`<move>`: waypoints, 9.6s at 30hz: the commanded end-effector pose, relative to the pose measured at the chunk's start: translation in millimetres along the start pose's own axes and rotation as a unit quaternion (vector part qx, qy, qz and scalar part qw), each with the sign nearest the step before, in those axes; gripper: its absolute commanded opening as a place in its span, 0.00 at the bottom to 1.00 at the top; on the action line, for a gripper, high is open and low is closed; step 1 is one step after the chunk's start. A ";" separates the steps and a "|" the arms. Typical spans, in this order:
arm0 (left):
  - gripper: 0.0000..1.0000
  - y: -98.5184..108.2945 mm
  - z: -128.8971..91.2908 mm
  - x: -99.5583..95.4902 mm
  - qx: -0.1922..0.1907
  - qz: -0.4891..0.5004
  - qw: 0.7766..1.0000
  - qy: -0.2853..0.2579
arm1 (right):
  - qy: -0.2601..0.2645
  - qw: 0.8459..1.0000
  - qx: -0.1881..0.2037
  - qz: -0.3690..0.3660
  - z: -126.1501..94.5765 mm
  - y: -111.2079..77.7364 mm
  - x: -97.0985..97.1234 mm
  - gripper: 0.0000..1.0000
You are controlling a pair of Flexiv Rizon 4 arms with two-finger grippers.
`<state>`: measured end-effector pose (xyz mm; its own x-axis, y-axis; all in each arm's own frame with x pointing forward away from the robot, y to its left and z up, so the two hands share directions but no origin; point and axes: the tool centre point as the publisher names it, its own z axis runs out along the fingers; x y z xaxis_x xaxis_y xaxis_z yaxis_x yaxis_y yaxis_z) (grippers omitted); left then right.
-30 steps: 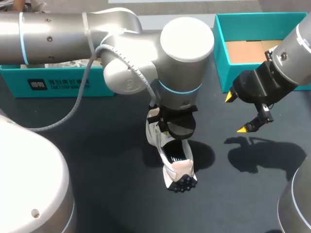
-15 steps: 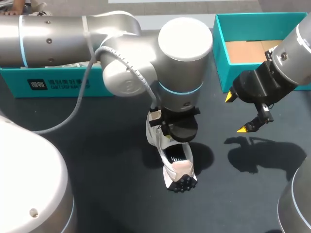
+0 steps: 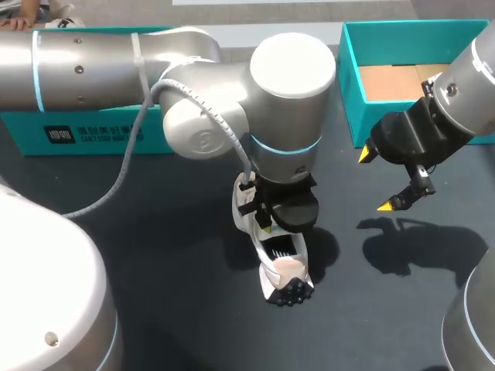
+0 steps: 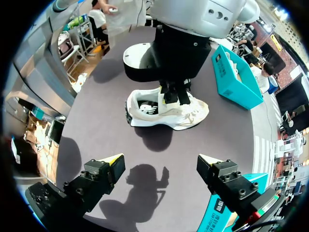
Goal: Take the shoe out of the shoebox, open the shoe tongue, remove and reinsert the insole, then place the shoe into the shoebox
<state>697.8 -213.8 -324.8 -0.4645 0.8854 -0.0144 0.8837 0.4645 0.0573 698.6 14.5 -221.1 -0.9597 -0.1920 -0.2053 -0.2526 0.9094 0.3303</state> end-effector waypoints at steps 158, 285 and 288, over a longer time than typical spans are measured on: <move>0.00 32.8 -208.6 126.2 0.115 -0.538 0.823 0.143 | 0.000 1.000 0.002 0.001 1.2 0.6 0.3 1.00; 0.00 581.7 -116.5 261.7 -0.021 -0.498 0.864 0.069 | 0.000 1.000 0.002 0.001 1.2 0.6 0.3 1.00; 0.00 585.0 -112.9 271.0 -0.037 -0.386 0.920 0.062 | 0.000 1.000 0.002 0.001 1.2 0.6 0.3 1.00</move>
<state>1083.6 289.3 -181.3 -0.9941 0.0972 0.0483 0.1027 0.9864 0.1281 698.5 14.4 -221.1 -0.9597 -0.1918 -0.2054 -0.2525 0.9095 0.3302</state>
